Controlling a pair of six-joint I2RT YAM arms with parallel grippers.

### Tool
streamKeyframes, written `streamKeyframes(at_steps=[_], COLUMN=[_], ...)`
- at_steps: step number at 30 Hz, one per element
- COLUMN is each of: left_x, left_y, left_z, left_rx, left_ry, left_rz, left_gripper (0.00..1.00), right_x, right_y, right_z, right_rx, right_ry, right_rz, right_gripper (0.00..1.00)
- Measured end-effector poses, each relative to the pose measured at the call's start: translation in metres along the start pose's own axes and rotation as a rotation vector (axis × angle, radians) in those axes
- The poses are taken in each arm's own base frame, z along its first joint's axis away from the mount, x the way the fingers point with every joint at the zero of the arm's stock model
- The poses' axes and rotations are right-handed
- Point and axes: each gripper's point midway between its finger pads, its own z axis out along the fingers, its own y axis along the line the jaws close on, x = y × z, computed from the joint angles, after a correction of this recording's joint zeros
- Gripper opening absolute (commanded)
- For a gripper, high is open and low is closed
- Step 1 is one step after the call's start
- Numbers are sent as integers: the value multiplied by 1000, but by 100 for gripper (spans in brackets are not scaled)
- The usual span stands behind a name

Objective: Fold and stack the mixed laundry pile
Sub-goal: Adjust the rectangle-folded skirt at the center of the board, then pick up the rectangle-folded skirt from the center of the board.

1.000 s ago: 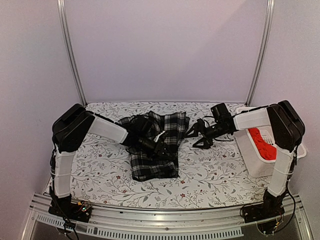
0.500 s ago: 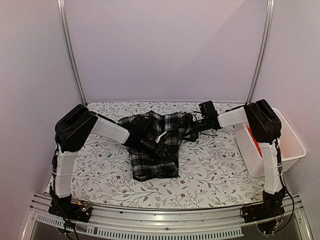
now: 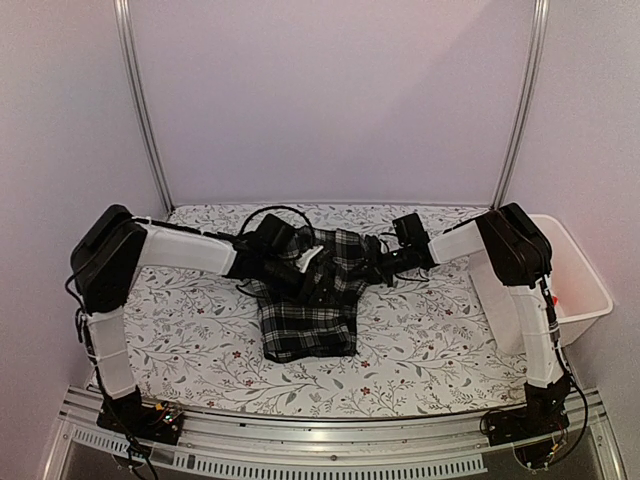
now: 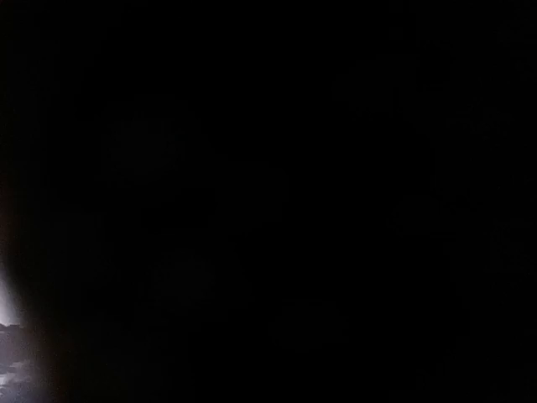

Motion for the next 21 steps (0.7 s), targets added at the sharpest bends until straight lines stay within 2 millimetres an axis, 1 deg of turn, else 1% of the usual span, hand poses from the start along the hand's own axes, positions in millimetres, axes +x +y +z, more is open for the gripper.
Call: streamKeyframes(at_steps=[2,4,5,7,8,10,11,14,15,17,19,21], left_x=[-13,-29,-33,-34,-30,-15,-3,41,57,83,100,108], left_y=[-15,-32,-41,-52,-53,-50,-46,-37,-37,-37,-35,-33], left_z=[-30,-64,-80,-100,-105,-102,-96,-76,-70,-59,-54,-49], left_rx=[-77,-161,-202,-275,-316,-397,-436,-526,-555,-603,-658,-702], left_ry=[-71,-167,-210,-257,-261,-235,-205,-98,-65,-14,9,24], left_rz=[98,205,260,344,377,438,466,553,595,679,757,823], left_gripper=[99,100,100,100,100,100,100,100,100,100,100,99], right_x=[0,0,0,1,1,2,2,2,2,3,3,3], right_y=[0,0,0,0,-1,-1,-1,-2,-2,-3,-3,-3], right_z=[0,0,0,0,0,0,0,-1,-1,-1,-1,-1], right_rx=[-1,-2,-2,-1,1,1,2,4,6,8,8,9], right_ry=[1,3,3,5,6,8,9,10,11,12,13,15], right_rz=[-20,-39,-48,-62,-69,-81,-87,-95,-98,-101,-104,-106], right_gripper=[0,0,0,0,0,0,0,0,0,0,0,0])
